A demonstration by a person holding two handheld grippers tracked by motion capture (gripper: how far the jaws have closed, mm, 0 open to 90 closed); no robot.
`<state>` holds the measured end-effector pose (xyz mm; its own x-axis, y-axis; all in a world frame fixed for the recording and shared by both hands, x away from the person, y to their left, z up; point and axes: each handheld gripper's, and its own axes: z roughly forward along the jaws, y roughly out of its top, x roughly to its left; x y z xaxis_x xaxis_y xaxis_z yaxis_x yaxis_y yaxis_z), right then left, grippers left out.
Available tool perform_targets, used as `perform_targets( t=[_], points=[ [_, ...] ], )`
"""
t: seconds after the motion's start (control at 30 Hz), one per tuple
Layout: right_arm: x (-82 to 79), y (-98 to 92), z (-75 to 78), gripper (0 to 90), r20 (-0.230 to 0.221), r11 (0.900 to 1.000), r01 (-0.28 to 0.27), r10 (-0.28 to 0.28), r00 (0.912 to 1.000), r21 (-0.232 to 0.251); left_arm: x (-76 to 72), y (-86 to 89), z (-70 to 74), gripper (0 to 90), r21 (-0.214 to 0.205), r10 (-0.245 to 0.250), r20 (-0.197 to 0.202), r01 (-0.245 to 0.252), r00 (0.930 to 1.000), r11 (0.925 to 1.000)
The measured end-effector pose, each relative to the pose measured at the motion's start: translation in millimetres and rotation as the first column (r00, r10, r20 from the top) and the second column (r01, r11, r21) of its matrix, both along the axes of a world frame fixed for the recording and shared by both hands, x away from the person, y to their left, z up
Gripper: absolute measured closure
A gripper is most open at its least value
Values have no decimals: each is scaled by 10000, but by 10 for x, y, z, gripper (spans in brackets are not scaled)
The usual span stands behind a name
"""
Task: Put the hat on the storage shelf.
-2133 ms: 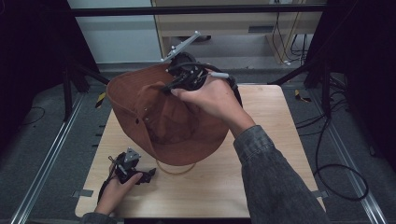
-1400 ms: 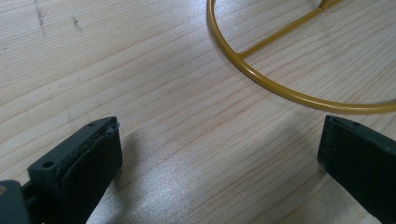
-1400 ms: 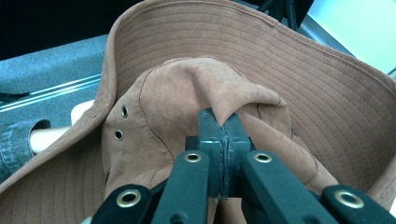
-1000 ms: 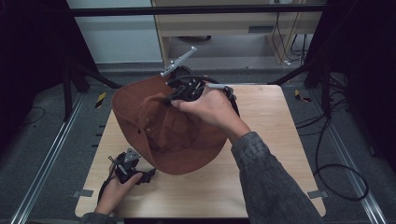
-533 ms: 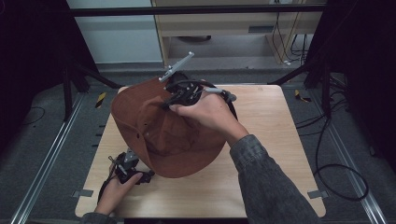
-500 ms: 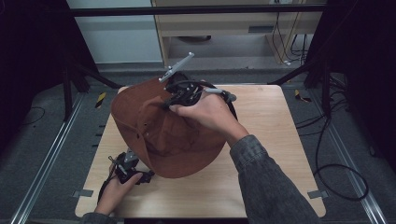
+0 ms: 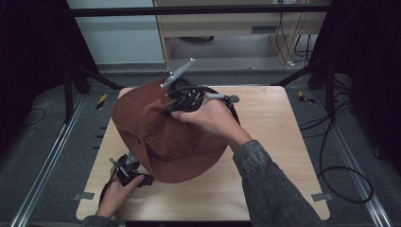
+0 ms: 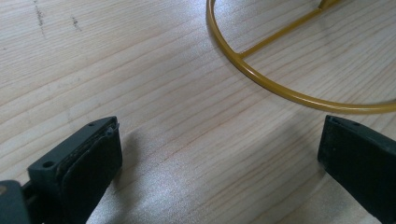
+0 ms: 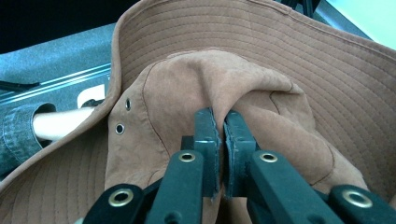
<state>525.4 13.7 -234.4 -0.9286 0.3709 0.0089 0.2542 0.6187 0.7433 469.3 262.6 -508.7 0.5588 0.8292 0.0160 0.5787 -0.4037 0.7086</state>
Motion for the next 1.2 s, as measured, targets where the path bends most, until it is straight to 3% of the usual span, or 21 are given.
perform_targets(
  t=[0.27,0.6,0.8,0.97,1.2],
  points=[
    [-30,-19,-11,784,70,10000,-54,55,10000,-81,0,0,0,0,4,-2,5,2,10000,10000],
    [-86,-76,34,357,821,9983,520,-539,9952,245,0,0,0,0,-1,-5,3,5,10000,10000],
    [-128,-222,81,170,1059,9936,869,-942,9899,715,-1,1,1,0,36,-35,-8,35,10000,10000],
    [-148,-396,81,96,1300,9866,1289,-1413,9814,998,0,0,1,0,30,-41,-7,41,10000,10000],
    [-147,-663,0,65,1369,9763,1842,-1990,9704,1139,-1,-1,1,0,35,-35,-5,35,10000,10000]
  ],
)
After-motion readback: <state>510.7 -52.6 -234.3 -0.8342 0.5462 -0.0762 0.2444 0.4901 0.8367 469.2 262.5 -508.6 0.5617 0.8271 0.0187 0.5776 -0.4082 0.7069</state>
